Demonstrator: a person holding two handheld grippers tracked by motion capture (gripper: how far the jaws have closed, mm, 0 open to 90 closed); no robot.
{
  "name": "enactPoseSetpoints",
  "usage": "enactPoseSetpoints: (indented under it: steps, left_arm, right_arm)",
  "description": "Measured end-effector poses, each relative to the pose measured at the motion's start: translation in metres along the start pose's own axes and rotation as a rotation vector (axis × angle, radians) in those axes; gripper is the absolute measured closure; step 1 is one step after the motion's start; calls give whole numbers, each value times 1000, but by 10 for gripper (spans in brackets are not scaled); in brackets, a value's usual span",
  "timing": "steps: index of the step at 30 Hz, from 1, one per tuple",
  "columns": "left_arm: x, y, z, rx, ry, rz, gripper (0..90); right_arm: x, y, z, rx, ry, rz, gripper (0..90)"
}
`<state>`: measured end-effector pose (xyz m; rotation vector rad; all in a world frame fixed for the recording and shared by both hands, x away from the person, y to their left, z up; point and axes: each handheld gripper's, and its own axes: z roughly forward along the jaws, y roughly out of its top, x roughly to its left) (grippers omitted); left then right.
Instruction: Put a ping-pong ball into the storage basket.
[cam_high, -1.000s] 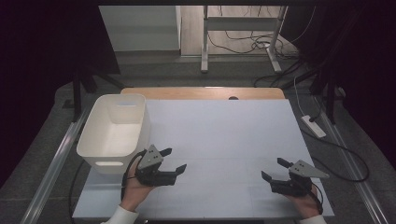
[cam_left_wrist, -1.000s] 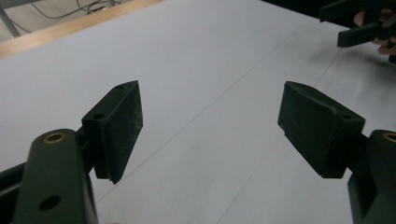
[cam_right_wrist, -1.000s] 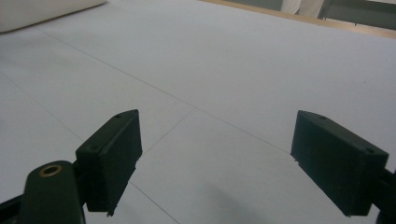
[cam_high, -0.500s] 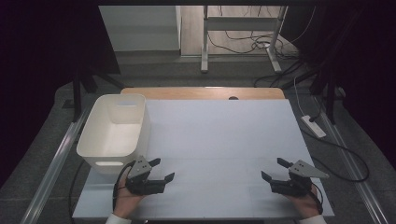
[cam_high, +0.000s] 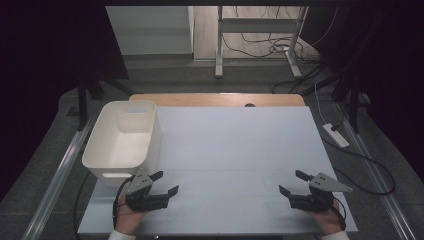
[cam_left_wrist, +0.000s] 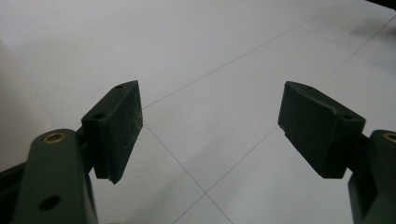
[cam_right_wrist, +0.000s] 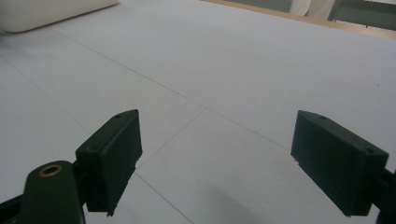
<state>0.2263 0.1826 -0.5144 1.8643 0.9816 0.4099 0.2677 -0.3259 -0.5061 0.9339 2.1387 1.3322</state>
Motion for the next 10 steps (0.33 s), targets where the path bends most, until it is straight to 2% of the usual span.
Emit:
enactPoseSetpoints:
  steps: [10]
  left_arm:
    - [-2, 2, 3, 1, -4, 1, 226]
  right_arm:
    - [0, -1, 0, 2, 8, 0, 163]
